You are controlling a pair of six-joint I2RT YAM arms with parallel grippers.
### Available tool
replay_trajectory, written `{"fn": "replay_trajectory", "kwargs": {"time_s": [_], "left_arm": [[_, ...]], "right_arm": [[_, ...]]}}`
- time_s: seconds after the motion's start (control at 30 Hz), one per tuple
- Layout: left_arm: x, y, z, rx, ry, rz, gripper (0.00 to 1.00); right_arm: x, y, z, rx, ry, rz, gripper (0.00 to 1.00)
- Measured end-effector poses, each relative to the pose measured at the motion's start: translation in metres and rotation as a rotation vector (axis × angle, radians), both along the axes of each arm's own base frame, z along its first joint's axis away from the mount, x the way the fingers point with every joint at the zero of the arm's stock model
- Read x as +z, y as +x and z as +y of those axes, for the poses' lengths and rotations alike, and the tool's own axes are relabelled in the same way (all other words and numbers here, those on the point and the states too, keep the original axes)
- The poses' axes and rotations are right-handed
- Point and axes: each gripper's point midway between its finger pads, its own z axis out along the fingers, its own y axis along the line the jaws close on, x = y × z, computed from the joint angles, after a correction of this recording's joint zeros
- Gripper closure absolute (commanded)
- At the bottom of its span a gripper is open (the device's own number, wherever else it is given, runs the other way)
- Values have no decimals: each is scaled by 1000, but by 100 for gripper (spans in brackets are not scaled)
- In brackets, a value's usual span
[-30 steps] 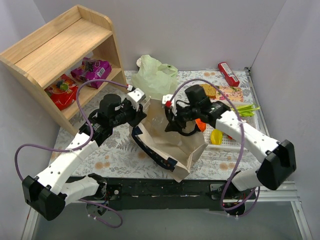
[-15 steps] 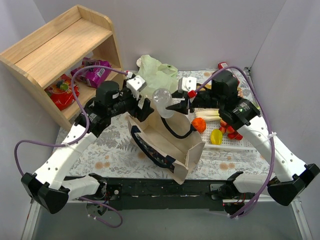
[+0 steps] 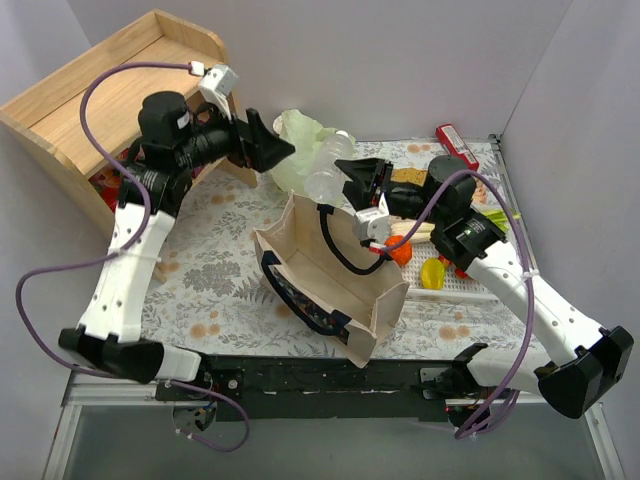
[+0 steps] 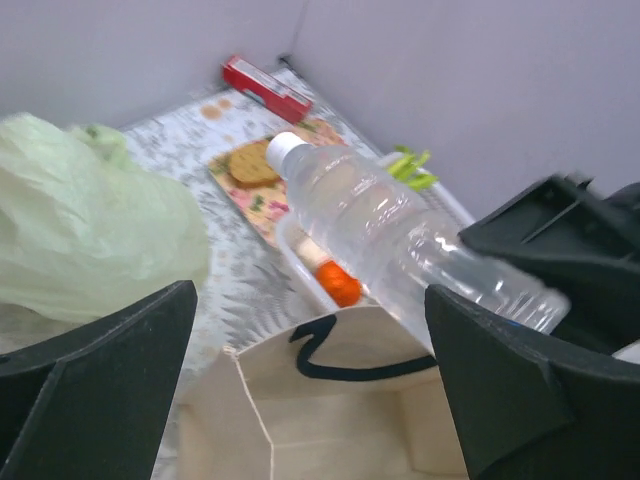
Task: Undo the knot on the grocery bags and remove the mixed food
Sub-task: Pick up the bottle from the takeout bag.
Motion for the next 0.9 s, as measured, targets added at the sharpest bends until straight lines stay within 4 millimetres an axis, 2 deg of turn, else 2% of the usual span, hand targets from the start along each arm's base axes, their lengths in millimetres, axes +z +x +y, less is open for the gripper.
{"fn": "replay_trajectory", "kwargs": {"time_s": [0.13,0.23,0.33,0.47,0.67,0.9], "left_arm": [[-15,42,0,-69,-140,208,2],[-42,56,-13,-153,-208,383,2],[-77,47,-23,-229,-259,577,2],[-101,23,-35,-318,-306,770,2],[-89,-3,-54,-471,-330,827,2],[-88,-10,-59,-550,-340,850,3]], "right_arm": [[-45,3,-1,15,-118,-143,99],[-66,1,1,42,-177,-220,99],[-70,-4,2,72,-205,-311,99],[-59,-14,2,102,-204,-421,99],[-55,-22,3,135,-208,-487,99],[-71,-24,5,167,-244,-459,99]]}}
